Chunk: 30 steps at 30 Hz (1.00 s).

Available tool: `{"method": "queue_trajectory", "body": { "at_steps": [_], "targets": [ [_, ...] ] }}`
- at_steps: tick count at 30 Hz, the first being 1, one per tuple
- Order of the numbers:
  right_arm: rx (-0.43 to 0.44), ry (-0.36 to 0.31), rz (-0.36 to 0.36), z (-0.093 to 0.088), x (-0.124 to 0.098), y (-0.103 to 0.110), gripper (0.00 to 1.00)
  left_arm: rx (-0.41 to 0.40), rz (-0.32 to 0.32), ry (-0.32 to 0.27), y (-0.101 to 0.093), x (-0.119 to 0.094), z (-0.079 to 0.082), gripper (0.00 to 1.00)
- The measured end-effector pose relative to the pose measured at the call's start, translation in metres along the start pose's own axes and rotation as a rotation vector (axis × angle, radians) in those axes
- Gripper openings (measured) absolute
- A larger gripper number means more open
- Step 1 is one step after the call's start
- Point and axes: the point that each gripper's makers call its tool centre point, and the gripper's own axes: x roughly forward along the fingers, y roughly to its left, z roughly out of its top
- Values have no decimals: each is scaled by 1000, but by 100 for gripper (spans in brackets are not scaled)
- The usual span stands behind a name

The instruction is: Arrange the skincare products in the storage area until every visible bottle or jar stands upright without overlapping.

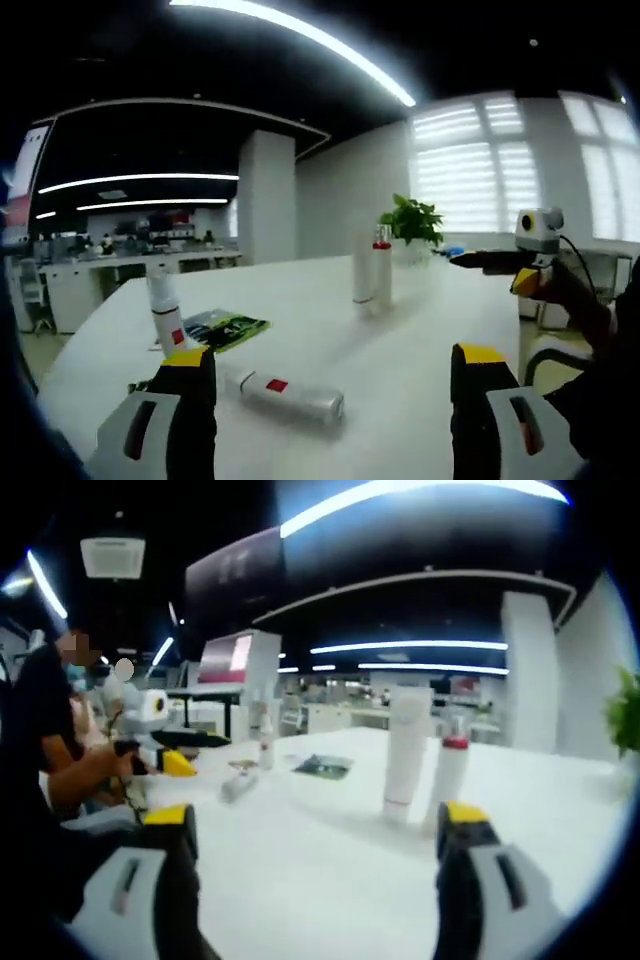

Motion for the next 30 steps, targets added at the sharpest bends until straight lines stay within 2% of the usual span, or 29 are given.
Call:
{"method": "queue_trajectory", "body": {
  "at_steps": [3, 10, 14, 22, 30],
  "targets": [
    [-6, 12, 13, -2, 5, 5, 100, -2, 7, 4, 5, -6, -2, 99],
    [-23, 45, 56, -9, 13, 16, 97, -19, 8, -18, 10, -18, 5, 99],
    [-20, 42, 81, -8, 19, 23, 97, -25, 24, -24, 15, -23, 8, 99],
    [-15, 55, 109, -11, 38, 37, 93, -21, 14, -30, 10, -23, 11, 99],
    [-25, 81, 138, -19, 55, 52, 90, 8, -1, -8, 6, -23, 8, 99]
  ]
}}
